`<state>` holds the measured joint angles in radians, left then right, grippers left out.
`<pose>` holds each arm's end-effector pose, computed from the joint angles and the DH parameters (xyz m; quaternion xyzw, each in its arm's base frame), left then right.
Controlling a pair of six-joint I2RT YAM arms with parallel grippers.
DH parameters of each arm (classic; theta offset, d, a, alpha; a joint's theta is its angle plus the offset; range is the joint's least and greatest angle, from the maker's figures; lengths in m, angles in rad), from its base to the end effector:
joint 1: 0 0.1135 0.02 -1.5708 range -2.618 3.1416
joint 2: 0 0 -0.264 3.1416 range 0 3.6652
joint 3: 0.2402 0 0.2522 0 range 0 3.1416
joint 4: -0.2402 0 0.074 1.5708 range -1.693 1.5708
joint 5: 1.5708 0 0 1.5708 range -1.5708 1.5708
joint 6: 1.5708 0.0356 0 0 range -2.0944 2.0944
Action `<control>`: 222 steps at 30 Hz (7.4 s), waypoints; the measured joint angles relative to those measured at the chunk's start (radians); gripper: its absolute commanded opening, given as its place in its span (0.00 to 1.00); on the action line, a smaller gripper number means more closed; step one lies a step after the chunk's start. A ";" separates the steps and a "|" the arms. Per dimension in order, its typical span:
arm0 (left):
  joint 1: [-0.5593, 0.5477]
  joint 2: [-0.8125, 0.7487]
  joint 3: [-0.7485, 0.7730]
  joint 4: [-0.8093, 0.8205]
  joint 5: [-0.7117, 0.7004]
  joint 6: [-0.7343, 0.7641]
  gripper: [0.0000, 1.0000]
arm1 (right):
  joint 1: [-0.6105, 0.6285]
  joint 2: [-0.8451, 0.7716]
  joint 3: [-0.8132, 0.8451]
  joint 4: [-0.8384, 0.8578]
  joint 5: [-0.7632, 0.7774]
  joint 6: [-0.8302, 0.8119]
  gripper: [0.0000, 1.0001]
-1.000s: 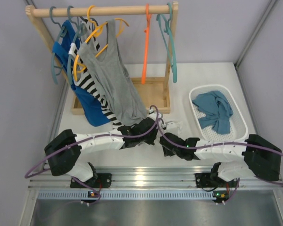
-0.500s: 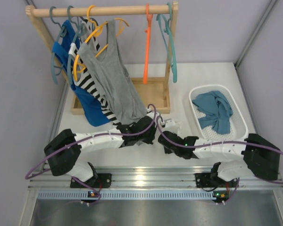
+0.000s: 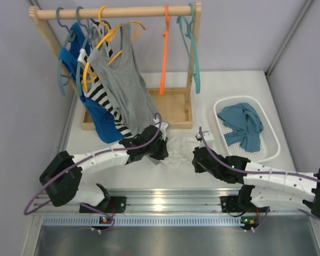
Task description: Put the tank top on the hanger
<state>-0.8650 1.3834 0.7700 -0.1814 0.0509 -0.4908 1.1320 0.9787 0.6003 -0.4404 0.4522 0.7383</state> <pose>0.1818 -0.2161 0.2027 0.1816 0.9074 -0.2556 0.2798 0.0969 0.1698 0.2204 -0.0966 0.9051 0.1642 0.3803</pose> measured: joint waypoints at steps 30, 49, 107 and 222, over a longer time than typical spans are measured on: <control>0.077 -0.445 0.380 -0.353 0.087 0.084 0.00 | -0.008 0.026 0.808 -0.471 0.300 -0.114 0.00; 0.079 -0.444 0.396 -0.400 0.117 0.203 0.00 | -0.081 0.074 0.799 -0.414 0.262 -0.185 0.00; 0.021 0.156 1.385 -0.431 -0.483 0.258 0.53 | 0.104 -0.225 0.121 -0.391 0.175 0.335 0.70; 0.027 -0.581 0.426 -0.729 -0.149 0.252 0.00 | 0.104 0.013 -0.097 -0.113 0.027 0.262 0.42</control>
<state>-0.8379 0.8024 1.1957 -0.9108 -0.0978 -0.2390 1.2362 0.9920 0.5037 -0.5537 0.4793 1.0008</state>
